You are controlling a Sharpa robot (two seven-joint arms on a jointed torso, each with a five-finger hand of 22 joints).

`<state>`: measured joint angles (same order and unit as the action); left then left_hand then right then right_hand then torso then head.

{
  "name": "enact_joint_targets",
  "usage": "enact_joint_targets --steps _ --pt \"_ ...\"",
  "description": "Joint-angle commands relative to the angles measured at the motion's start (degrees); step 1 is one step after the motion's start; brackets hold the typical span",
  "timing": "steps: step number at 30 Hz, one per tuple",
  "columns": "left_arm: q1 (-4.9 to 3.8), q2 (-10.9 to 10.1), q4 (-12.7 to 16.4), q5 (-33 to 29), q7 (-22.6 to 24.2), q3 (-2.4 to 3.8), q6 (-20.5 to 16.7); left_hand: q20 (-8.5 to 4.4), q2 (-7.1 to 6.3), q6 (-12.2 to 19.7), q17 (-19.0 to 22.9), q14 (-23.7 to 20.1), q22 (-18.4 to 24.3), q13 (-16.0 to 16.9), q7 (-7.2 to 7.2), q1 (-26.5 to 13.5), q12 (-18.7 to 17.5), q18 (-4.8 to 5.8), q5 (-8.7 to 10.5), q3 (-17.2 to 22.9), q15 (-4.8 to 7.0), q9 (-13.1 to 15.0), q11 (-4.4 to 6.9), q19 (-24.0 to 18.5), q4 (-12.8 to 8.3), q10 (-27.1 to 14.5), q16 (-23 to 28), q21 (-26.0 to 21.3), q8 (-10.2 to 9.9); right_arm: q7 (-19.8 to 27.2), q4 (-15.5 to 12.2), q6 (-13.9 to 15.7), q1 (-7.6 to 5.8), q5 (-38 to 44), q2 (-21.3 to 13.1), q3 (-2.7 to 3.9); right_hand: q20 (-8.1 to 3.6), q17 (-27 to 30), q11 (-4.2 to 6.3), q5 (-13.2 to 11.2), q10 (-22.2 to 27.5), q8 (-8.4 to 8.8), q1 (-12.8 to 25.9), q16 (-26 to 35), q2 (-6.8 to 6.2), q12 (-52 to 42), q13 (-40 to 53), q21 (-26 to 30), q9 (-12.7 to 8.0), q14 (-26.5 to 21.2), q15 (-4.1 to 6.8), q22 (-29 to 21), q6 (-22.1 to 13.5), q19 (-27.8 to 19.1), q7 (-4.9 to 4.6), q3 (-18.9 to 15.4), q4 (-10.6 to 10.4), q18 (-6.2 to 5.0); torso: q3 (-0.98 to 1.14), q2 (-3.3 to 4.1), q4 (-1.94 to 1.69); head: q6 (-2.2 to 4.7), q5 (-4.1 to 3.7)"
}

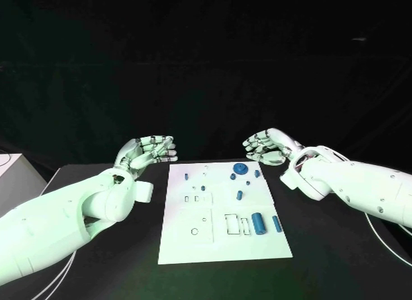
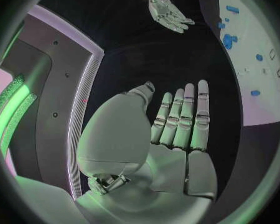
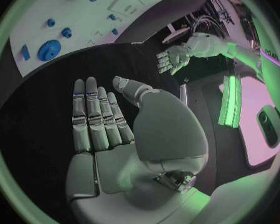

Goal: Assemble the parts on the task board

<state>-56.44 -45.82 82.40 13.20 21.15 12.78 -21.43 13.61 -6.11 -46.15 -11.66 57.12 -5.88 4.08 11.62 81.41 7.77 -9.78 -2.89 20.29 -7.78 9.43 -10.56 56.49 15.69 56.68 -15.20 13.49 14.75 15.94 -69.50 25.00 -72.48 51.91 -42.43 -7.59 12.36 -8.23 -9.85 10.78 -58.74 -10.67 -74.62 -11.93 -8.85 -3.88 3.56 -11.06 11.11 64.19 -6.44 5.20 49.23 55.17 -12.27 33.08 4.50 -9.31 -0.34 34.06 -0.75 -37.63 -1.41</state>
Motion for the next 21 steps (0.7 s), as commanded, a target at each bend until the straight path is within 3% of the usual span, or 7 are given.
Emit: enact_joint_targets --steps 1,5,8,11,13,19,21 --pt "-0.04 -1.58 2.52 1.32 -0.15 0.49 4.19 -0.79 -0.61 -1.16 -1.52 2.22 -0.24 -0.03 1.74 0.38 -0.42 -0.82 -0.06 0.84 0.73 0.10 0.53 1.94 -0.12 1.78 -1.02 0.91 0.41 -3.91 -0.07 -3.57 -0.93 18.25 0.23 0.13 -5.63 -4.66 3.09 -0.31 -8.76 -1.36 -2.40 -6.18 -0.65 -0.02 0.22 -8.52 0.46 14.84 4.72 3.73 6.56 13.06 1.22 -2.39 0.10 -1.16 -0.31 1.88 -0.97 0.55 -0.79" --pt "-0.04 -3.37 5.05 1.29 -0.50 0.97 5.12 -1.62 -1.05 -2.14 -3.35 4.21 -0.62 -0.05 1.44 0.37 -0.98 -0.77 -0.05 1.77 1.43 0.13 0.97 3.78 -0.22 3.31 -2.32 2.05 0.58 -8.25 -0.42 -4.41 -2.01 25.90 0.34 0.26 -7.41 -9.16 4.10 -0.02 -10.47 -0.60 -1.07 -12.25 -2.25 0.32 0.21 -13.76 0.21 20.98 6.31 6.62 7.58 17.79 2.10 -4.09 -0.76 -1.11 -0.52 2.88 -1.69 0.66 -1.56" --pt "-0.04 -4.71 7.13 1.26 -0.57 1.30 5.90 -1.75 -1.18 -2.26 -3.75 4.47 -0.69 -0.07 1.40 0.39 -1.15 -0.76 -0.05 1.96 1.53 0.11 1.04 4.05 -0.28 3.53 -2.58 2.26 0.56 -11.71 -0.92 -4.92 -2.85 31.11 0.29 0.31 -8.16 -17.84 5.04 0.02 -10.99 0.09 0.30 -25.83 -4.01 0.35 0.30 -18.45 0.14 22.15 7.03 9.36 8.88 22.02 2.79 -2.79 -2.55 -0.99 -0.71 3.56 -2.24 1.02 -2.06" --pt "-0.04 -5.74 8.90 1.24 -0.59 1.69 6.53 -1.79 -1.21 -2.29 -3.84 4.46 -0.70 -0.08 1.37 0.47 -1.21 -0.75 -0.06 2.05 1.55 0.11 1.06 4.09 -0.35 3.58 -2.61 2.29 0.55 -14.60 -1.40 -5.37 -3.55 34.89 0.26 0.33 -8.20 -36.86 5.00 -0.02 -9.79 0.89 0.65 -45.00 -5.62 0.32 0.40 -21.88 0.19 22.26 7.04 11.59 8.69 24.68 3.18 -1.22 -3.59 -0.97 -0.87 4.30 -2.76 1.28 -2.72" --pt "-0.03 -6.29 9.99 1.23 -0.62 2.03 6.87 -1.80 -1.22 -2.30 -3.91 4.43 -0.70 -0.08 1.35 0.54 -1.26 -0.74 -0.06 2.13 1.56 0.10 1.07 4.10 -0.40 3.60 -2.61 2.31 0.54 -16.49 -1.61 -5.84 -3.90 37.02 0.31 0.34 -8.26 -48.06 4.83 0.02 -8.74 1.18 0.55 -55.68 -6.23 0.26 0.52 -31.57 0.46 22.37 6.74 22.71 8.65 27.14 3.20 -0.35 -4.14 0.37 -1.06 4.82 -3.03 1.41 -3.09" --pt "-0.01 -7.31 12.34 1.28 -0.59 2.88 7.71 -1.81 -1.23 -2.31 -3.94 4.41 -0.70 -0.09 1.35 0.57 -1.29 -0.73 -0.06 2.16 1.56 0.10 1.08 4.10 -0.43 3.61 -2.61 2.32 0.53 -20.26 -1.46 -6.59 -4.32 40.77 0.87 0.32 -7.92 -55.66 4.77 -0.02 -7.40 1.41 0.19 -62.77 -6.63 0.27 0.84 -41.72 0.95 22.22 6.83 34.87 8.44 28.83 3.50 -0.26 -4.56 1.99 -1.52 6.07 -3.65 1.32 -3.82" --pt "0.00 -7.53 12.94 1.30 -0.62 3.12 7.94 -1.83 -1.24 -2.31 -4.00 4.37 -0.70 -0.10 1.35 0.63 -1.34 -0.72 -0.05 2.23 1.56 0.09 1.08 4.10 -0.48 3.63 -2.61 2.33 0.52 -20.98 -1.28 -6.08 -4.31 41.42 1.11 0.31 -7.90 -56.00 4.76 0.34 -7.07 1.37 0.18 -63.21 -6.62 0.31 0.89 -42.34 1.05 22.16 6.81 35.53 8.49 28.94 3.55 -0.28 -4.67 2.05 -1.57 6.63 -3.94 1.34 -4.05"
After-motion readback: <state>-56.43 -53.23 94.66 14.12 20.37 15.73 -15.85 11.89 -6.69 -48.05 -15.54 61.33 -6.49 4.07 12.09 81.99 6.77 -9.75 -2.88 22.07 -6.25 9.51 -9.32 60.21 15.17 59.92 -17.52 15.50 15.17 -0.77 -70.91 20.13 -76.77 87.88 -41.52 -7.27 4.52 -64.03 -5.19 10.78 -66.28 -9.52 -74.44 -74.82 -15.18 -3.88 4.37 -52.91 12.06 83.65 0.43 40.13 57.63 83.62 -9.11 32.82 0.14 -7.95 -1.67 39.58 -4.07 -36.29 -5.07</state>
